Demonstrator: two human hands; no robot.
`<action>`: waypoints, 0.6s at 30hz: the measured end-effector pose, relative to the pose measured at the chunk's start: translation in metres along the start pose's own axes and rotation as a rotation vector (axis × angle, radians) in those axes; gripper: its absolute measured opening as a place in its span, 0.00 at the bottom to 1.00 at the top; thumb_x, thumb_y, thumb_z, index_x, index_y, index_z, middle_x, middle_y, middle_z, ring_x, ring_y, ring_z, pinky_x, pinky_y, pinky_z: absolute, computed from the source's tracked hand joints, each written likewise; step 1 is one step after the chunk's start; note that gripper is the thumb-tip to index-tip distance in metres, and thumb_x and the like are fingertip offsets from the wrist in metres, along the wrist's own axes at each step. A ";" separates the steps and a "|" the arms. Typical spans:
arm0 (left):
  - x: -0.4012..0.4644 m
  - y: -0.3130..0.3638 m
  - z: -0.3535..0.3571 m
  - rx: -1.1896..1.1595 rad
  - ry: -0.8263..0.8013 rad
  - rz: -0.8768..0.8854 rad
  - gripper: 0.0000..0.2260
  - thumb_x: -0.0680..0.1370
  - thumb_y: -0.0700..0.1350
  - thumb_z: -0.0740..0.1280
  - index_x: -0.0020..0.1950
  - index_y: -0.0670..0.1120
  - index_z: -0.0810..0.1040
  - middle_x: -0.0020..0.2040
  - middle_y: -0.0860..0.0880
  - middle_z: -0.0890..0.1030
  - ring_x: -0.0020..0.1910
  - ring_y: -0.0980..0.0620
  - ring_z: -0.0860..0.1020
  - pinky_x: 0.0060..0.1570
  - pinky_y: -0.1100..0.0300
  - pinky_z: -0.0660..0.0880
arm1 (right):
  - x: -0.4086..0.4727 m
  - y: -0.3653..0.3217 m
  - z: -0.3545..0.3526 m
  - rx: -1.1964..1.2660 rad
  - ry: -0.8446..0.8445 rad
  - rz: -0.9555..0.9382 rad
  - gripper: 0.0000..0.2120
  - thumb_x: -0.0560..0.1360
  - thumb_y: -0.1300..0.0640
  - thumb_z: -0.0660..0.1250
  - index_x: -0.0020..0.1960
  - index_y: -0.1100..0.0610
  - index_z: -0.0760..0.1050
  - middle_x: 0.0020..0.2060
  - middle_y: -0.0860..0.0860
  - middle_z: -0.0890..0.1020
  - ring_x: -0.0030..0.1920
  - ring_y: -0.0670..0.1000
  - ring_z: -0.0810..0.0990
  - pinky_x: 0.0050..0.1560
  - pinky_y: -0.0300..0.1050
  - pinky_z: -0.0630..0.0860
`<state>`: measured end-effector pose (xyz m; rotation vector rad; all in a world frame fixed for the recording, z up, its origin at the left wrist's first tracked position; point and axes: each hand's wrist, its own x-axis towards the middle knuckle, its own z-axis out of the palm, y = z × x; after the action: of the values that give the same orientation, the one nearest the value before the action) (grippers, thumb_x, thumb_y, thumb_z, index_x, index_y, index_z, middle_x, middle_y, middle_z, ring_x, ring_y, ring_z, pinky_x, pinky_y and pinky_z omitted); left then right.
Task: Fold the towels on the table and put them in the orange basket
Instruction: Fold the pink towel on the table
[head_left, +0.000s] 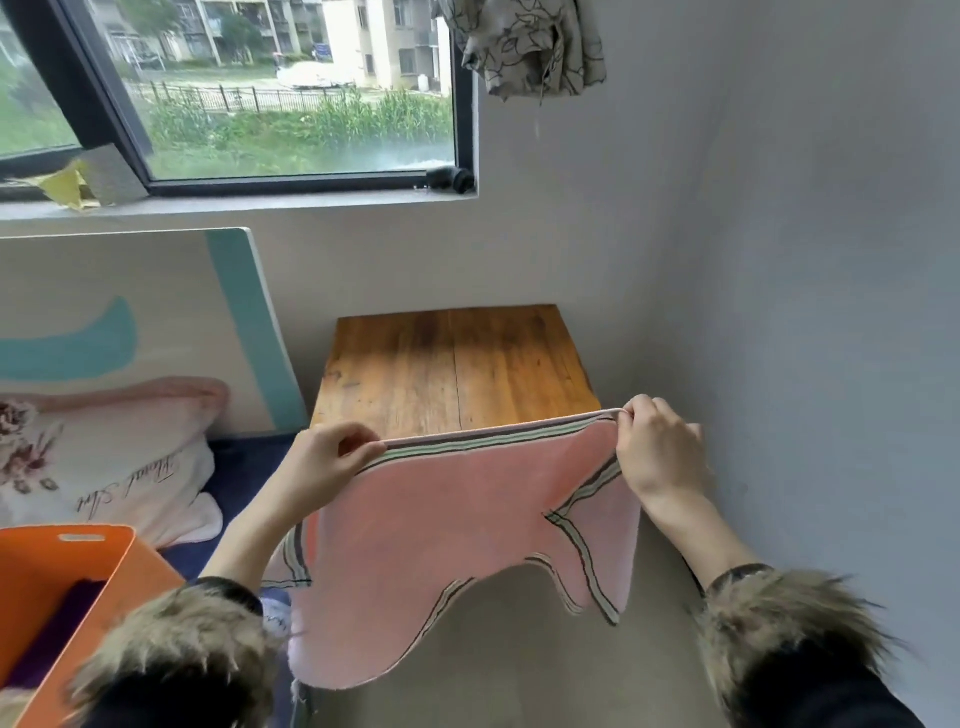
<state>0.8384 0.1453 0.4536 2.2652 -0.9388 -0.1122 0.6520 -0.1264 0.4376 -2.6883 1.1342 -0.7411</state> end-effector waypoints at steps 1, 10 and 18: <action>0.013 -0.006 0.003 0.004 0.005 -0.017 0.06 0.74 0.43 0.71 0.38 0.52 0.78 0.36 0.58 0.78 0.37 0.61 0.75 0.38 0.75 0.67 | 0.013 -0.002 0.011 0.002 -0.025 0.003 0.11 0.80 0.59 0.55 0.52 0.62 0.75 0.49 0.57 0.79 0.50 0.60 0.77 0.51 0.51 0.66; 0.125 -0.052 0.038 0.045 0.006 -0.180 0.04 0.72 0.45 0.72 0.40 0.46 0.81 0.37 0.51 0.80 0.37 0.56 0.75 0.34 0.72 0.66 | 0.117 -0.006 0.104 -0.089 -0.264 0.035 0.15 0.75 0.67 0.55 0.55 0.58 0.76 0.52 0.55 0.78 0.54 0.57 0.75 0.54 0.49 0.65; 0.220 -0.107 0.066 0.072 -0.051 -0.254 0.05 0.74 0.45 0.71 0.43 0.44 0.81 0.40 0.50 0.79 0.40 0.54 0.75 0.35 0.70 0.66 | 0.200 -0.022 0.185 -0.144 -0.391 0.035 0.12 0.77 0.66 0.54 0.54 0.57 0.74 0.50 0.54 0.79 0.52 0.57 0.77 0.52 0.48 0.64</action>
<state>1.0433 0.0191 0.3738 2.4512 -0.6860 -0.2524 0.8753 -0.2641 0.3611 -2.7483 1.1622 -0.1181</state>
